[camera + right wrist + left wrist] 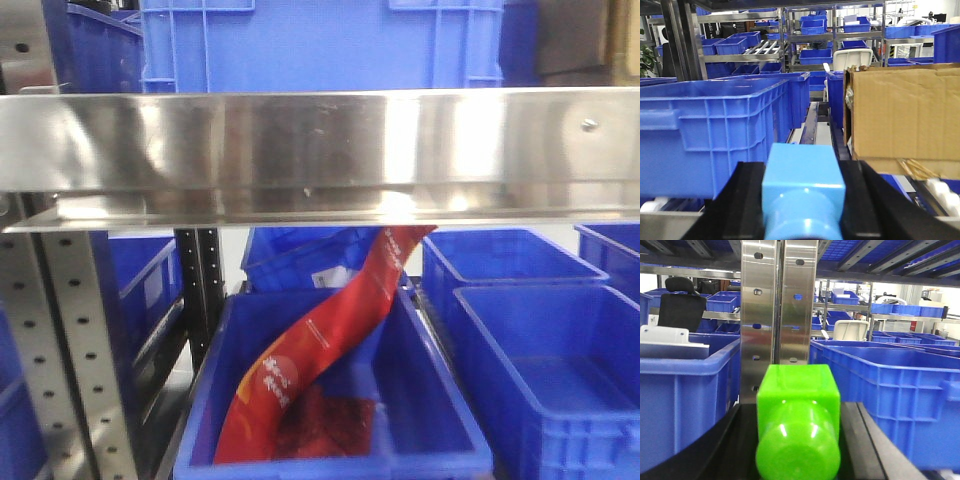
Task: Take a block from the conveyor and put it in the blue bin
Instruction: 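Move both grippers with their blocks over the blue bins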
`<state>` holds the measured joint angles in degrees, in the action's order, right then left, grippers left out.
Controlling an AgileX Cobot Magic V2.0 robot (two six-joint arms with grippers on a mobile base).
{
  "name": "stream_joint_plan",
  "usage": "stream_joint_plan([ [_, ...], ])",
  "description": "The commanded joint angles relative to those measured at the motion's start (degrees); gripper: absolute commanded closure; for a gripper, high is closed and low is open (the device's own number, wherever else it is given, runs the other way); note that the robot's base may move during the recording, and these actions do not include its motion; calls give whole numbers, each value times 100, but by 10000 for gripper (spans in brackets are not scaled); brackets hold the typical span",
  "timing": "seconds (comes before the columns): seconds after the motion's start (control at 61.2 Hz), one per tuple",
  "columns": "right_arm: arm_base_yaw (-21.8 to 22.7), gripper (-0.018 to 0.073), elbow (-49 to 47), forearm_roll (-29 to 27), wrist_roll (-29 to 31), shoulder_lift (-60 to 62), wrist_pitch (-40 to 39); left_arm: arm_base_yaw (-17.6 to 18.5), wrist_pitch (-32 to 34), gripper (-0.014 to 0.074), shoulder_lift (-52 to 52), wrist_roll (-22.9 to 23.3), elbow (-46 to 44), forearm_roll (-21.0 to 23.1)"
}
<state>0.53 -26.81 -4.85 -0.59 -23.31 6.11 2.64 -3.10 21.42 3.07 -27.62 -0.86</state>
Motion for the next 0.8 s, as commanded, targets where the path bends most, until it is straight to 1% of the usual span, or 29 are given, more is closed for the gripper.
stream_joint_plan([
  [0.0, 9, 715, 15, -11, 14, 22, -131, -1, 116, 707, -23, -4, 7, 23],
  [0.784, 9, 715, 15, -11, 14, 22, -131, -1, 116, 707, -23, -4, 7, 23],
])
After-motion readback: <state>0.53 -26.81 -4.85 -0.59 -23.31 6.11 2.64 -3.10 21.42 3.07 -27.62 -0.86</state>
